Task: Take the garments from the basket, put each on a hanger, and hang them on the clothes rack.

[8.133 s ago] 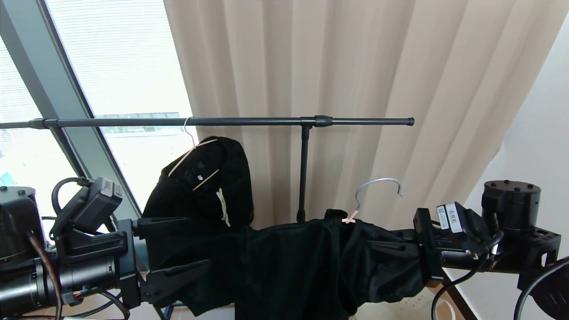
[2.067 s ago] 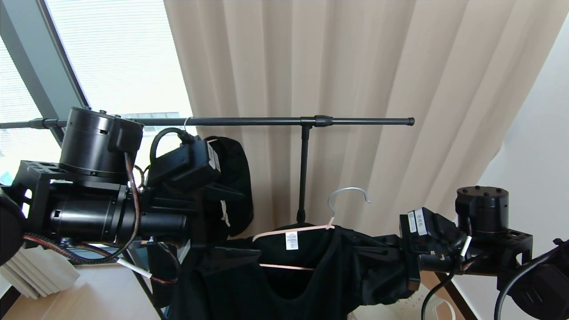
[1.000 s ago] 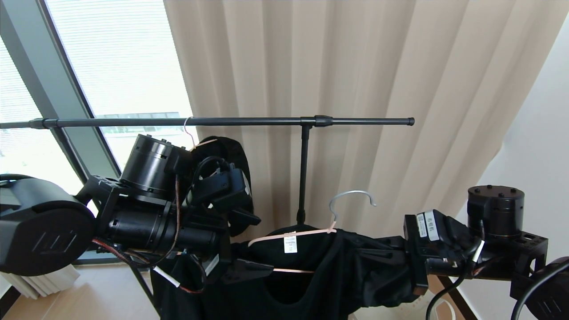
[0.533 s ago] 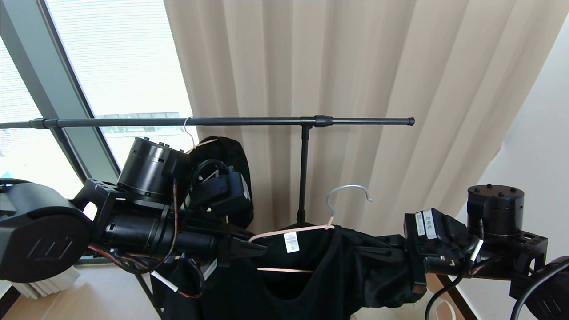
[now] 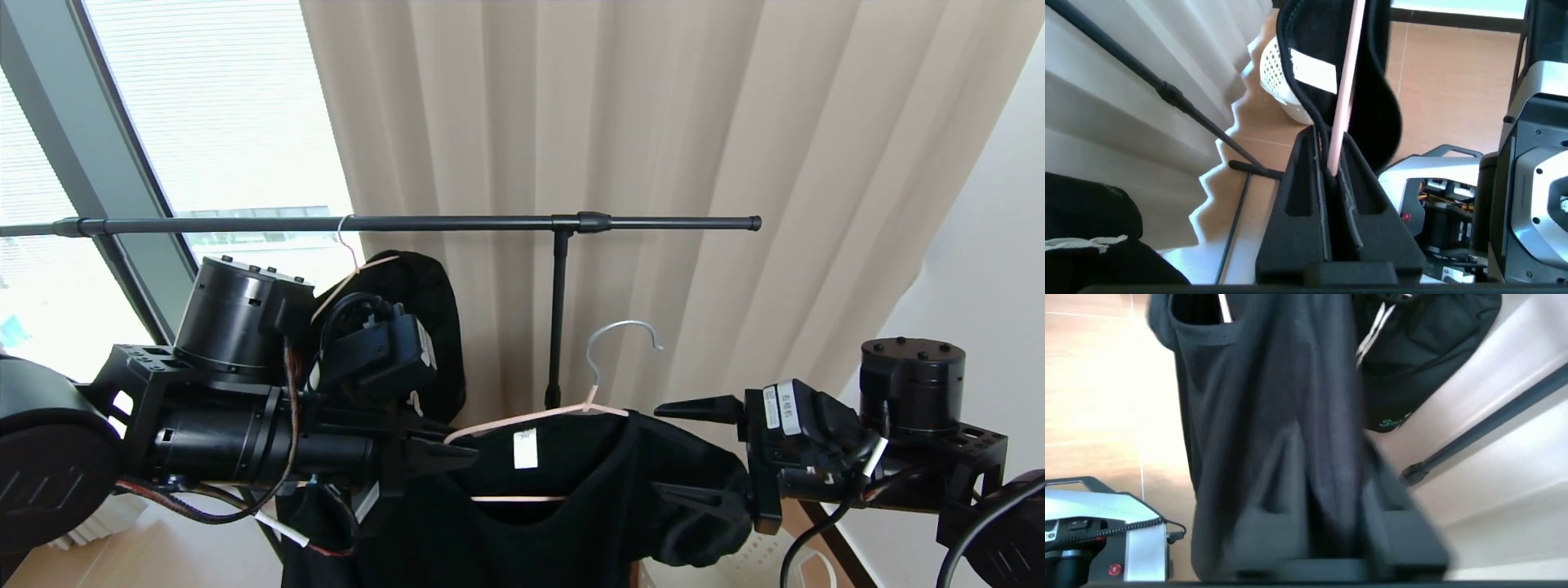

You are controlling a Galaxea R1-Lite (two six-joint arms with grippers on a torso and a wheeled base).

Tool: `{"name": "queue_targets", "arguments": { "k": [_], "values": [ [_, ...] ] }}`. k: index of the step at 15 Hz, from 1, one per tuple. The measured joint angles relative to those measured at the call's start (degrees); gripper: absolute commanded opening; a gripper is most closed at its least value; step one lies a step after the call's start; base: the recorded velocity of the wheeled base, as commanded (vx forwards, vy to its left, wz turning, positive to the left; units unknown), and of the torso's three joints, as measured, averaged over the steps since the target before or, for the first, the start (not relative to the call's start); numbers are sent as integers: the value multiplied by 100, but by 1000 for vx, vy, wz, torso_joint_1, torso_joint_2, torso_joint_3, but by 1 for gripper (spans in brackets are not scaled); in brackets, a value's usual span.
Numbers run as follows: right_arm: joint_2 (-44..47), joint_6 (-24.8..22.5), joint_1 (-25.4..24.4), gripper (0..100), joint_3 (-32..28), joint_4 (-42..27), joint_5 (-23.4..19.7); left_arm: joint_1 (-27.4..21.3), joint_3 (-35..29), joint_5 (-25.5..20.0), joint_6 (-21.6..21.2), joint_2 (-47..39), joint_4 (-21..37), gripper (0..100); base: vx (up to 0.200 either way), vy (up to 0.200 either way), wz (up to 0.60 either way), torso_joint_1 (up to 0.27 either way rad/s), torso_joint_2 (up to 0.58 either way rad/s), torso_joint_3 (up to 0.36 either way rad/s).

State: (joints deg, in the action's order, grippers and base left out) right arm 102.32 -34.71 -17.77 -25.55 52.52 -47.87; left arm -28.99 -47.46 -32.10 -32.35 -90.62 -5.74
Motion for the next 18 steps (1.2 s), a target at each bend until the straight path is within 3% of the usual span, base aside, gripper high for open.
{"name": "queue_targets", "arguments": {
  "k": [4,18],
  "values": [
    [-74,-7,312,100,-38,37,-24,71,193,295,0,449,-2,0,0,0,0,0,0,0],
    [601,-33,789,100,-361,41,-2,758,608,304,241,1736,-38,0,0,0,0,0,0,0]
  ]
}}
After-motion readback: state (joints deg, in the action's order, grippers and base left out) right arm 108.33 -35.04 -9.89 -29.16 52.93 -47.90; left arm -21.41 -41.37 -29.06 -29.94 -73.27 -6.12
